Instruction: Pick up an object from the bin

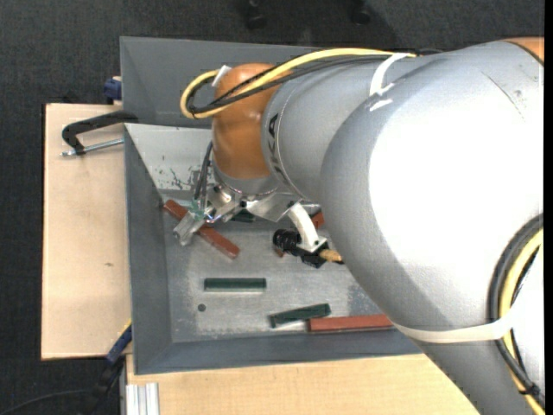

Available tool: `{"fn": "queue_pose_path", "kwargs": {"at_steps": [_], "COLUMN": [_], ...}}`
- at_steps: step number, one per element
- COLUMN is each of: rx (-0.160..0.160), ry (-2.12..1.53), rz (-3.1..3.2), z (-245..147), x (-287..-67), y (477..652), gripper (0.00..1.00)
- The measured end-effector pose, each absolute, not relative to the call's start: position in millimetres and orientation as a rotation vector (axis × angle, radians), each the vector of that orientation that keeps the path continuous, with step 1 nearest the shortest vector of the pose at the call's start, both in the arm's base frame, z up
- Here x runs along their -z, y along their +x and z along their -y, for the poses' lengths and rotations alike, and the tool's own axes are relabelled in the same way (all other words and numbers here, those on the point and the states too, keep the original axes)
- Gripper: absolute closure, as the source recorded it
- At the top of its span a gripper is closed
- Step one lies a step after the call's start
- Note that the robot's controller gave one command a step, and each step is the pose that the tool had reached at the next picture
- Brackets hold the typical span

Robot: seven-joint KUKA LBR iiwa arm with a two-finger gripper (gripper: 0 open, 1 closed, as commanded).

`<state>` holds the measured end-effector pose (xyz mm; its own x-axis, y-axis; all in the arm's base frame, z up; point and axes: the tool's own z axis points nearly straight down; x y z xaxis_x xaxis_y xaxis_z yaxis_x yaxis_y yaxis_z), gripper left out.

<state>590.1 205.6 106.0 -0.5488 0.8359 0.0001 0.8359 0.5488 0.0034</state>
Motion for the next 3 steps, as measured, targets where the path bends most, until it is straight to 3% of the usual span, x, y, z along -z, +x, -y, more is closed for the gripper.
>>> {"fn": "queue_pose_path", "kwargs": {"at_steps": [1, 2, 3], "rx": [-0.001, -0.002, 0.0], "ry": [1.803, 1.799, 1.799], "rz": [-2.575, -2.575, -2.58], "z": [-200.7, -201.4, -202.5], "x": [-70.6, -71.9, -71.6], "y": [586.9, 587.6, 586.6], "gripper": [0.0, 0.0, 1.0]}}
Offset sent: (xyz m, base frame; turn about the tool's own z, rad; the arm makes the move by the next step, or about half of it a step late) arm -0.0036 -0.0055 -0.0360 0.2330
